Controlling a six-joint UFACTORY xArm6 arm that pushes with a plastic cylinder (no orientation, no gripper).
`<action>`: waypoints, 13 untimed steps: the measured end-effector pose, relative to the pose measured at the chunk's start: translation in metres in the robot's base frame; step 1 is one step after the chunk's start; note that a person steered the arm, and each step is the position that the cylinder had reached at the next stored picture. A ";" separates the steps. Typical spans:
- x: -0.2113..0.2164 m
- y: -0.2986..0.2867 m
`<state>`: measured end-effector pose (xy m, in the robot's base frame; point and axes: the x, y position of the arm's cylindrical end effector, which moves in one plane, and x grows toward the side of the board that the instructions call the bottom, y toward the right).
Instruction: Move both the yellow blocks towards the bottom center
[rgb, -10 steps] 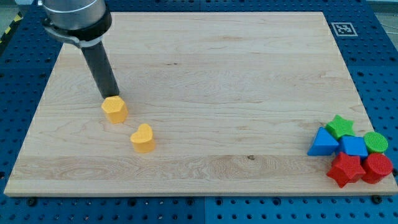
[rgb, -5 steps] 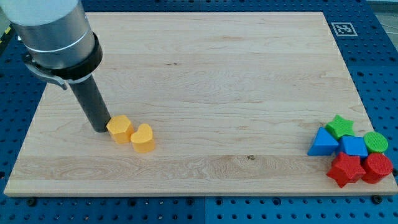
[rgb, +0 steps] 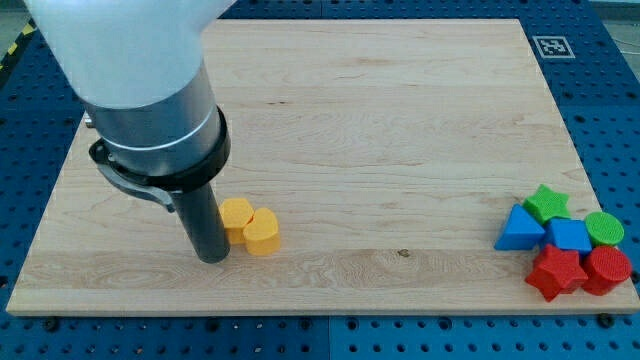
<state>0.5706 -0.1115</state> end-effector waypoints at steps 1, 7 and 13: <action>-0.015 -0.007; -0.041 -0.033; 0.035 0.063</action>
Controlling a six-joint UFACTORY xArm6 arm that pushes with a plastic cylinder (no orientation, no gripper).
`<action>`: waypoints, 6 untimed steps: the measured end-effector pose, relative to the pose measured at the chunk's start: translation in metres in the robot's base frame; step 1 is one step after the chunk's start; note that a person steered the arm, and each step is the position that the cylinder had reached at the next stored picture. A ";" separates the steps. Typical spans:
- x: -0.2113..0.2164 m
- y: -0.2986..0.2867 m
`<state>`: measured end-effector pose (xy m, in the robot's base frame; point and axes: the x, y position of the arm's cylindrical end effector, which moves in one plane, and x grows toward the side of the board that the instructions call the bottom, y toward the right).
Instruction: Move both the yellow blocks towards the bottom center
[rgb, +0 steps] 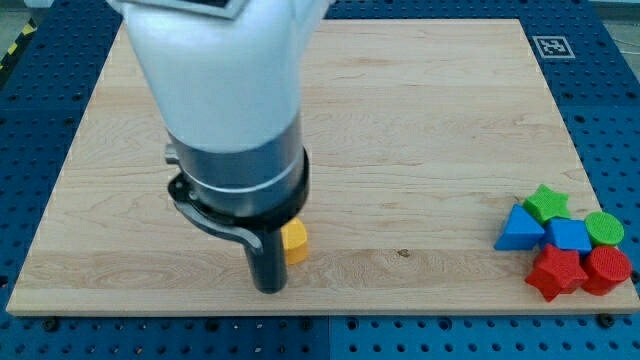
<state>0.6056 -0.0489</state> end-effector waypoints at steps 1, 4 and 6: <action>-0.005 0.003; -0.068 -0.054; -0.100 -0.049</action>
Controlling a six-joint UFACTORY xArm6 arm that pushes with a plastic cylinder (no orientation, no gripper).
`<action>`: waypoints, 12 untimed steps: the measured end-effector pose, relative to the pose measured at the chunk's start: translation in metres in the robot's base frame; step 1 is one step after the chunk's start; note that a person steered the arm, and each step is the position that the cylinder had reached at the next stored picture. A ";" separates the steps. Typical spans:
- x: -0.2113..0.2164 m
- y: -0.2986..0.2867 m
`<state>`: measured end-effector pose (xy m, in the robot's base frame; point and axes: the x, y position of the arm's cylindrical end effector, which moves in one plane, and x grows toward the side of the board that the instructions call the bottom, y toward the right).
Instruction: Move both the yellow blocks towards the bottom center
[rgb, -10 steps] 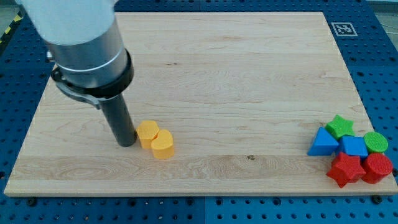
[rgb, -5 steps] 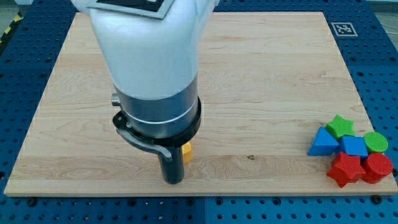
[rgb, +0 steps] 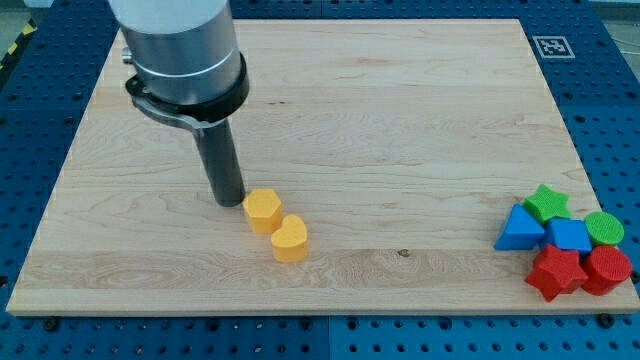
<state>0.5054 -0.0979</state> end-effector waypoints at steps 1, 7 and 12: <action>0.004 0.012; 0.029 0.029; -0.027 -0.018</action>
